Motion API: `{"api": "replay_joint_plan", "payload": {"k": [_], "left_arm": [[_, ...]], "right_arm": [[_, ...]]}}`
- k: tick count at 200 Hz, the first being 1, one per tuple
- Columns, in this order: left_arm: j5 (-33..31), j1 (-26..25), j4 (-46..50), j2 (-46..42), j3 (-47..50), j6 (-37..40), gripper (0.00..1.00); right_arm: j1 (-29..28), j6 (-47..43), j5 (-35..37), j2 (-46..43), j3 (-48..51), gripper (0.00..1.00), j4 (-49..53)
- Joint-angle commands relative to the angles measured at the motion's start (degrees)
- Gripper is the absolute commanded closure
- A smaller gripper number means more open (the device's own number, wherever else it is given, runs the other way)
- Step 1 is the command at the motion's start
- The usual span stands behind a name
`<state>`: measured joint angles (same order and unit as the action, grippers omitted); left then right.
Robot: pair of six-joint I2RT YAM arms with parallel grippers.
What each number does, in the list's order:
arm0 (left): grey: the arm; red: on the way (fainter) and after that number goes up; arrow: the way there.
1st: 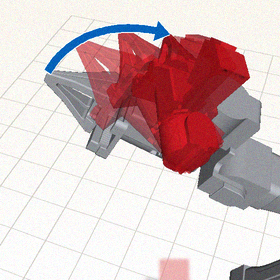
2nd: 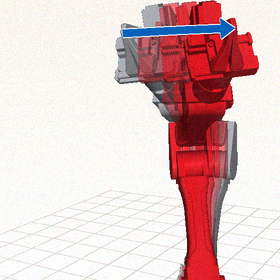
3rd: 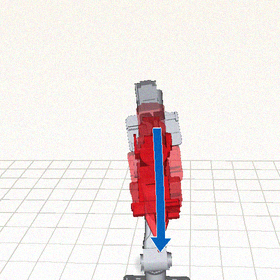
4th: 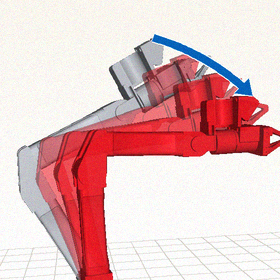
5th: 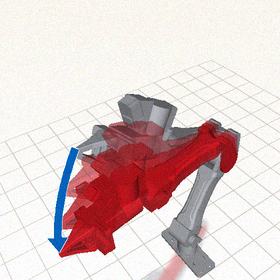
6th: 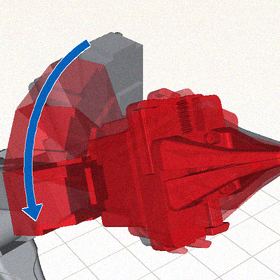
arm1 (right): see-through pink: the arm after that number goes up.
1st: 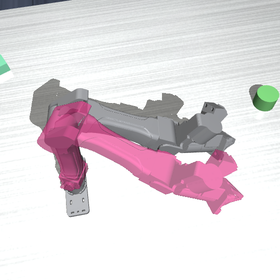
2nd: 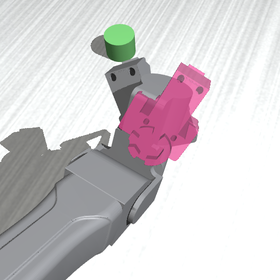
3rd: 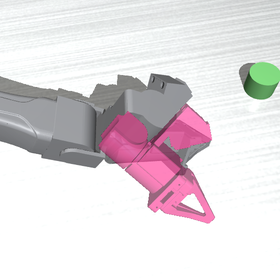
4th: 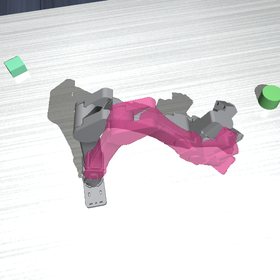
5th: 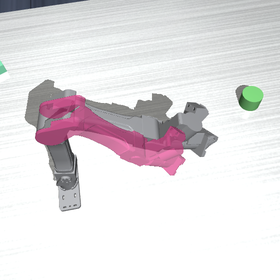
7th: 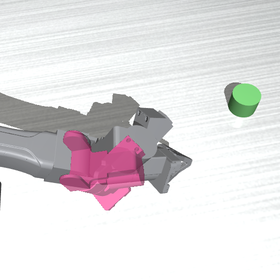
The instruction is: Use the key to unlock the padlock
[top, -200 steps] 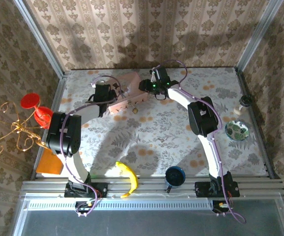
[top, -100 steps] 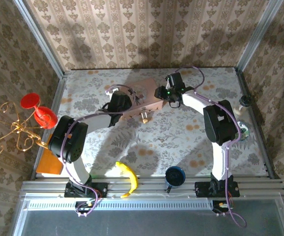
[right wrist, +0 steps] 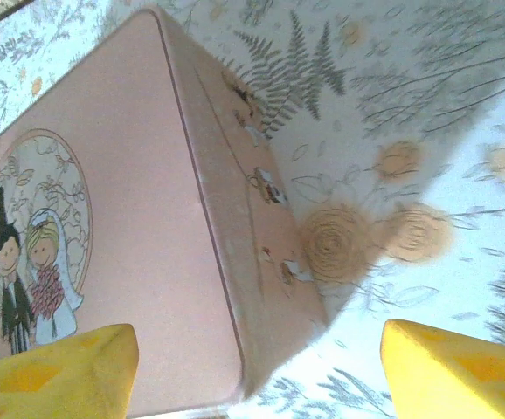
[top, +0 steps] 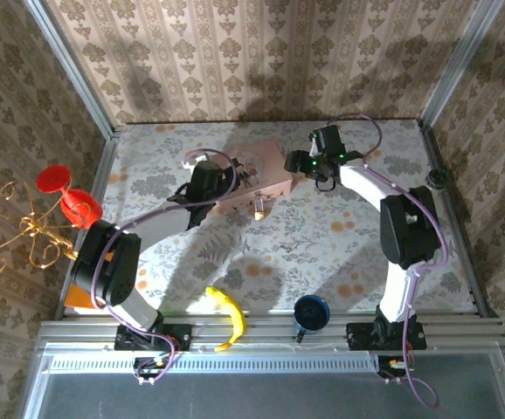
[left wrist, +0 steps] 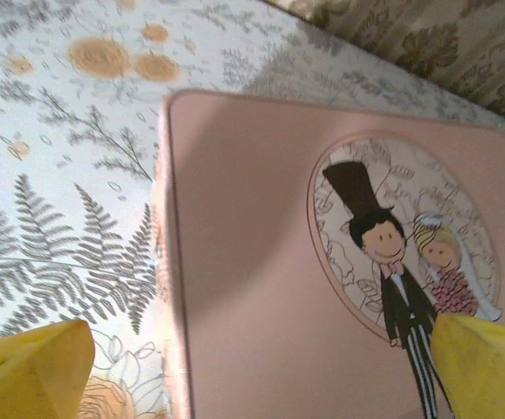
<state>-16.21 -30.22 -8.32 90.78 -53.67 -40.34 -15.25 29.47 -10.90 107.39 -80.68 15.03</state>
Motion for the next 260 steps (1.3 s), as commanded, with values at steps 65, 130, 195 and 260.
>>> {"api": "replay_joint_plan", "payload": {"k": [65,130,195,260], "left_arm": [[1.1,2.0,12.3,-20.6,10.3,6.5,0.0],[3.7,2.9,10.2,-30.0,21.5,4.4,0.0],[6.8,3.2,7.8,-28.7,23.1,3.4,0.0],[6.5,3.4,8.1,-29.9,24.5,4.0,0.0]], "right_arm": [[-10.9,0.4,23.2,-24.9,18.9,0.47,26.7],[-27.3,21.4,26.2,-19.9,20.5,0.53,32.6],[-31.8,29.0,25.6,-2.8,11.4,0.56,29.4],[-31.9,32.6,30.3,-0.5,10.1,0.53,28.7]]}}
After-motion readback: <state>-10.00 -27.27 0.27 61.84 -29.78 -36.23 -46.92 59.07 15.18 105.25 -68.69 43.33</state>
